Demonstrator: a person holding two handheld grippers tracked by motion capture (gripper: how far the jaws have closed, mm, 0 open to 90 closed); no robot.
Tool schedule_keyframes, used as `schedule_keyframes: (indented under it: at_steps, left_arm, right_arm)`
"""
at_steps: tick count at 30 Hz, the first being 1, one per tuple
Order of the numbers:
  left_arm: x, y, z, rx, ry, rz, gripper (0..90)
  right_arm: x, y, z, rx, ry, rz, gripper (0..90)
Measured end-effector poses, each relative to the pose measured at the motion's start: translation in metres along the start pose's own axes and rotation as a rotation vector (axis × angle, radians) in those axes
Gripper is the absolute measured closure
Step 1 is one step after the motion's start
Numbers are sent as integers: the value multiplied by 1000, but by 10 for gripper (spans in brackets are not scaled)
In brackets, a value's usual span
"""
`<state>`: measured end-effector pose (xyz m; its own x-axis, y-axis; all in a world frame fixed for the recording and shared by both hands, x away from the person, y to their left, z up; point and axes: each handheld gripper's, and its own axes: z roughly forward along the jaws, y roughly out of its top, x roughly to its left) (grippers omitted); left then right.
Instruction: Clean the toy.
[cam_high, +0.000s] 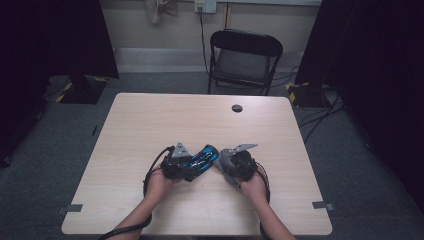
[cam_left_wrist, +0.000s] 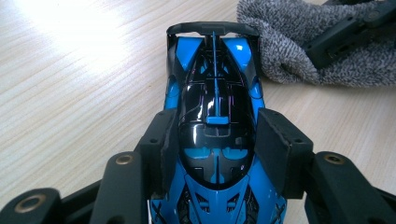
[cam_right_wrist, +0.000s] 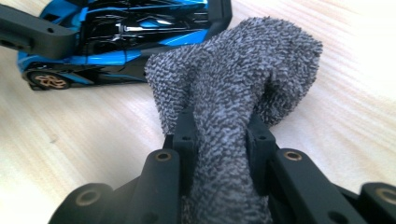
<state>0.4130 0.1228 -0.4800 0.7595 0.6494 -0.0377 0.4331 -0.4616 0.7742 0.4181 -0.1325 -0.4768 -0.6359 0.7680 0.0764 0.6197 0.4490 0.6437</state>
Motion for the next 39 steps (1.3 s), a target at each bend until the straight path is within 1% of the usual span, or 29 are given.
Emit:
schedule_keyframes:
  at_steps: [10,11,13,15,17,19,24,29,32,33,34,39]
  left_arm:
    - [0,0,0,2,2,-2,495]
    - [0,0,0,3,2,-1,495]
    - [-1,0,0,3,2,-4,495]
    - [-1,0,0,3,2,-4,495]
    - [0,0,0,3,3,-2,495]
    - [-1,0,0,3,3,-4,495]
    - [-1,0,0,3,2,-4,495]
    - [0,0,0,3,3,-3,495]
    - [0,0,0,3,3,-3,495]
    - [0,0,0,3,3,-3,495]
    - [-1,0,0,4,3,-4,495]
    - [-1,0,0,3,4,-4,496]
  right_arm:
    - [8,-6,-3,-9,41,-8,724]
    - [11,-7,-3,-10,48,-13,724]
    - [13,-7,-3,-11,51,-15,724]
    - [17,-8,-2,-11,63,-22,724]
    - [23,-7,-1,-6,76,-35,724]
    - [24,-7,-1,-7,79,-39,724]
    - [34,-5,2,-6,104,-59,724]
    - [38,-4,3,-4,116,-71,724]
    - [44,-3,4,-5,128,-80,723]
    - [44,-3,4,-5,128,-80,723]
    - [46,-3,5,-7,139,-79,723]
    - [50,-3,6,-11,149,-84,722]
